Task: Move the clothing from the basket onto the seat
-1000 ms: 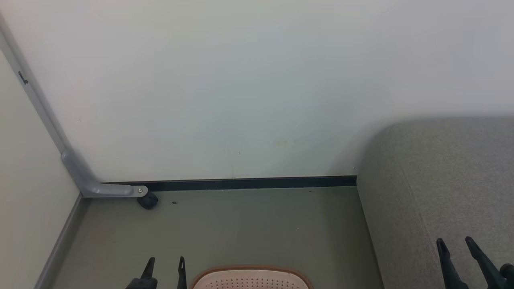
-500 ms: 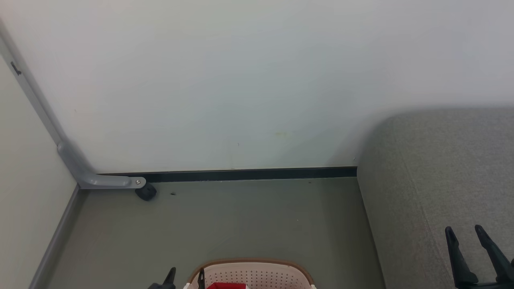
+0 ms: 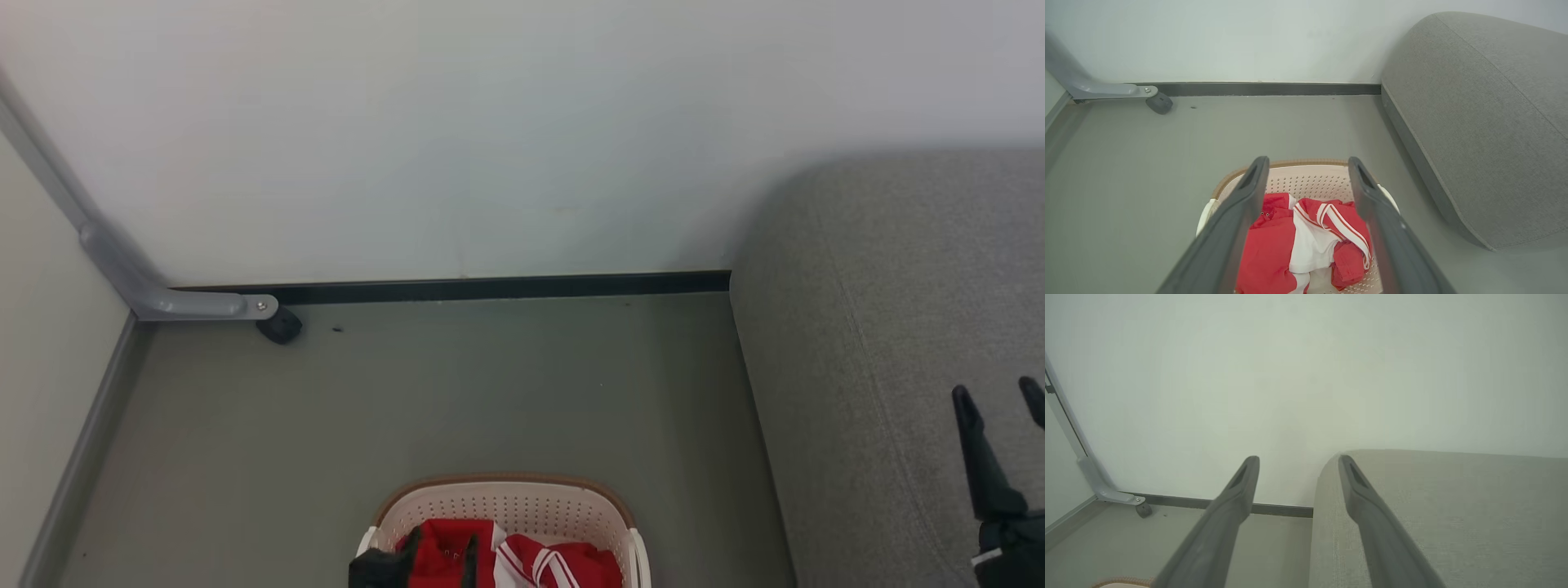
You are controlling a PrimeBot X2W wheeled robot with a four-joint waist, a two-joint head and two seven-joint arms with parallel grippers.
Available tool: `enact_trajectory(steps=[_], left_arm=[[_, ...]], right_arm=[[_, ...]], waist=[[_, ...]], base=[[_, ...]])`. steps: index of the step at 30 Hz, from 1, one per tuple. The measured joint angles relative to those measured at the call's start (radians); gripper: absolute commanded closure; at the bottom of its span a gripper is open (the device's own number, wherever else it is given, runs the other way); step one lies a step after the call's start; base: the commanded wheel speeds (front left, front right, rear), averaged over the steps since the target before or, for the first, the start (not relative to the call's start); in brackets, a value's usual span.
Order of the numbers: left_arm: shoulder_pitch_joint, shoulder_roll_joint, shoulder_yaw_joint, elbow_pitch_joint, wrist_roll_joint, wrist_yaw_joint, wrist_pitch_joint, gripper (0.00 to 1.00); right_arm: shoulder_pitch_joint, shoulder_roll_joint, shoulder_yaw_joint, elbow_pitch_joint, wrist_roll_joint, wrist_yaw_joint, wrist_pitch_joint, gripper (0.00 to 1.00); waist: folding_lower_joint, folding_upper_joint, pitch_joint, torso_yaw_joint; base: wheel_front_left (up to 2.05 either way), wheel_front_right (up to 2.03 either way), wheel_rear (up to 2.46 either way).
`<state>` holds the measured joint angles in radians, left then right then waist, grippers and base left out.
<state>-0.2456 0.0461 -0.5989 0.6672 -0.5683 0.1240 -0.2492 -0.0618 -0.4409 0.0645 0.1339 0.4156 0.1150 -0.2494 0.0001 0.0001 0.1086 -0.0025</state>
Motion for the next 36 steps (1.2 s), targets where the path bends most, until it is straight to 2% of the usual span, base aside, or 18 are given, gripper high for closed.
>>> enact_trajectory(steps=[13, 20, 36], left_arm=[[-0.205, -0.001, -0.206, 0.057, -0.104, 0.0, 0.055, 0.0], [-0.303, -0.002, -0.289, 0.093, -0.131, 0.0, 0.118, 0.0], [-0.461, -0.002, -0.316, 0.244, -0.219, 0.0, 0.299, 0.0]], right_arm=[[-0.101, -0.09, -0.063, -0.119, 0.084, 0.008, 0.0, 0.0], [-0.141, -0.16, -0.044, -0.183, 0.151, 0.008, -0.003, 0.0], [-0.239, -0.271, -0.048, -0.355, 0.303, 0.008, -0.007, 0.0]], waist=[[0.0002, 0.0001, 0.175, -0.024], [0.0002, 0.0001, 0.276, -0.045], [0.0001, 0.0002, 0.507, -0.135]], base=[[0.0, 0.0, 0.0], [0.0, 0.0, 0.0], [0.0, 0.0, 0.0]])
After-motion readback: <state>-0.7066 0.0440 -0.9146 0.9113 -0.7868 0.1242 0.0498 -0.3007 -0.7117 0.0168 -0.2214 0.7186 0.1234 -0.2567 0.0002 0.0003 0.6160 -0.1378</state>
